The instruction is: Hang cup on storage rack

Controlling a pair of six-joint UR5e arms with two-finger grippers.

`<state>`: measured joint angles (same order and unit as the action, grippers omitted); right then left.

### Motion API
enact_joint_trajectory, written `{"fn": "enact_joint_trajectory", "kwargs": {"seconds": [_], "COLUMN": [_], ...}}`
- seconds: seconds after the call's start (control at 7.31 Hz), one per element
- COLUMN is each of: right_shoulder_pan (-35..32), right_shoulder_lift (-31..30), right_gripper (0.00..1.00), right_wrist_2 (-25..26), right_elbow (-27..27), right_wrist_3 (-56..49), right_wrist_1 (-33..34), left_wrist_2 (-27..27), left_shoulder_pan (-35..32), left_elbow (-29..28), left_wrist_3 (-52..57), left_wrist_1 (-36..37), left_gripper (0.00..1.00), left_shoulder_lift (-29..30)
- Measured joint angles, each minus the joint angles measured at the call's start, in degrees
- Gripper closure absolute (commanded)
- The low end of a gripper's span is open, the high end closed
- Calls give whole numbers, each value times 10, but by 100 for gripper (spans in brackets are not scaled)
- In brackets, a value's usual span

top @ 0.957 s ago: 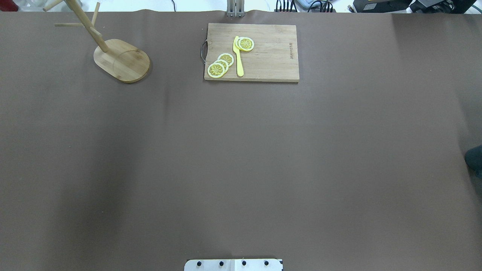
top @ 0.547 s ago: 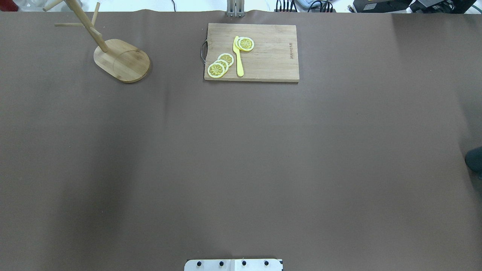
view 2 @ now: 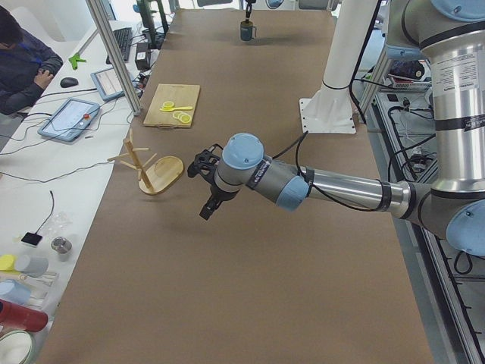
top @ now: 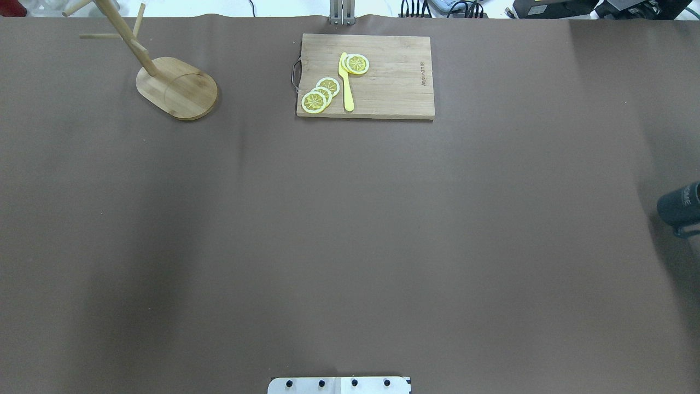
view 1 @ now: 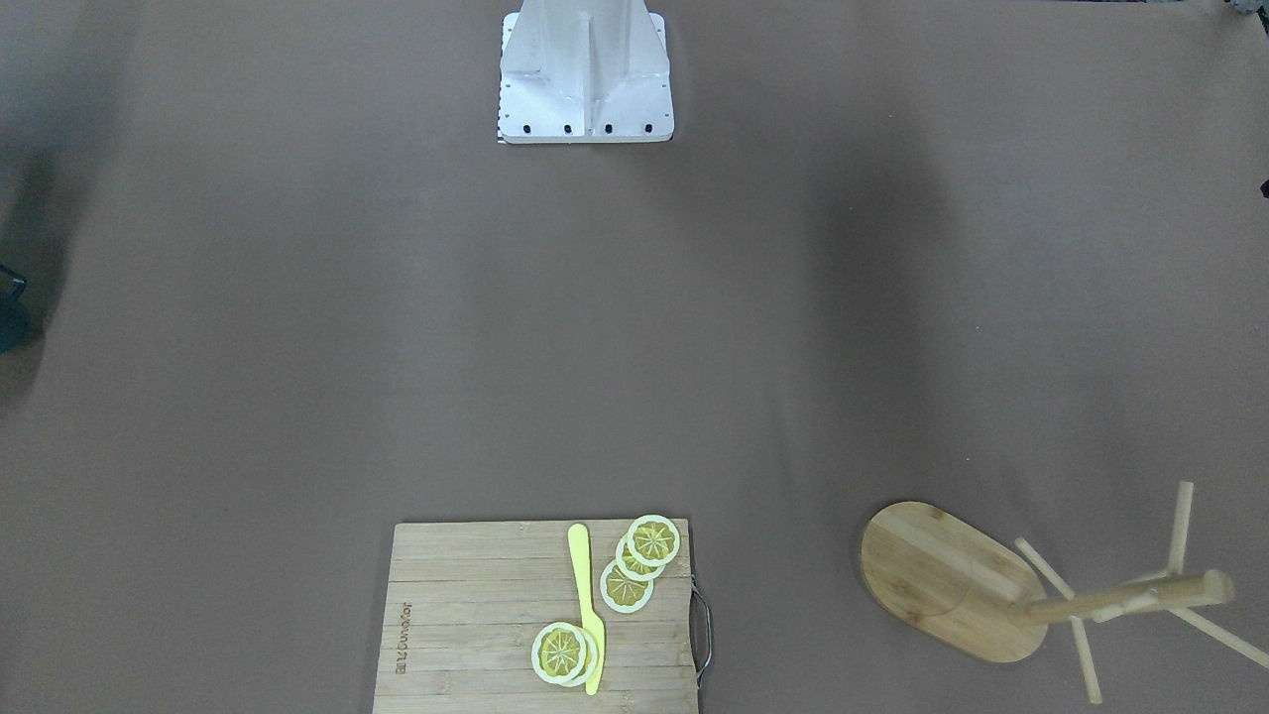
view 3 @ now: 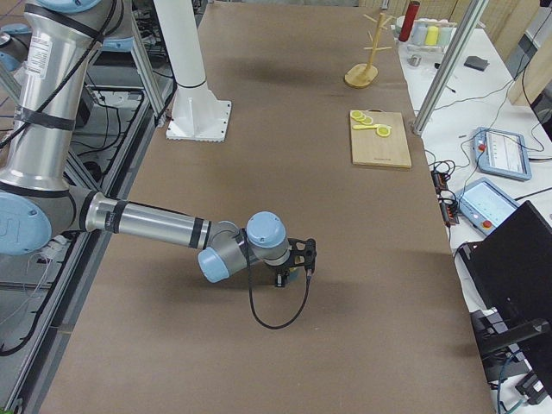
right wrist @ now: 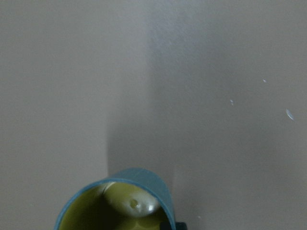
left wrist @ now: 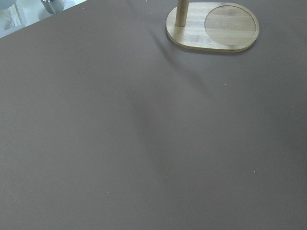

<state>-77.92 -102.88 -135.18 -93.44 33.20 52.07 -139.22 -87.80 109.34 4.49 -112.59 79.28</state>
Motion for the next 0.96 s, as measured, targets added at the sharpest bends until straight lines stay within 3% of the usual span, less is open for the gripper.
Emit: {"fn": "enact_joint_trajectory", "kwargs": {"seconds": [0.27, 0.55, 0.96], "right_shoulder_pan": [4, 38, 154], "right_shoulder_lift": [53, 92, 148], "right_gripper": [100, 100, 100], "right_wrist_2": [-2, 3, 88], "right_elbow": [-50, -99, -161], "right_wrist_3": [82, 249, 561], "right_wrist_1": [89, 138, 179], "left_wrist_2": [0, 0, -1], "left_shoulder_pan": [0, 0, 0], "left_elbow": [0, 0, 0], "left_wrist_3": [-3, -11, -14], "left_wrist_1": [0, 0, 0], "left_gripper": [1, 1, 1], "left_shoulder_lift": [0, 1, 1]}}
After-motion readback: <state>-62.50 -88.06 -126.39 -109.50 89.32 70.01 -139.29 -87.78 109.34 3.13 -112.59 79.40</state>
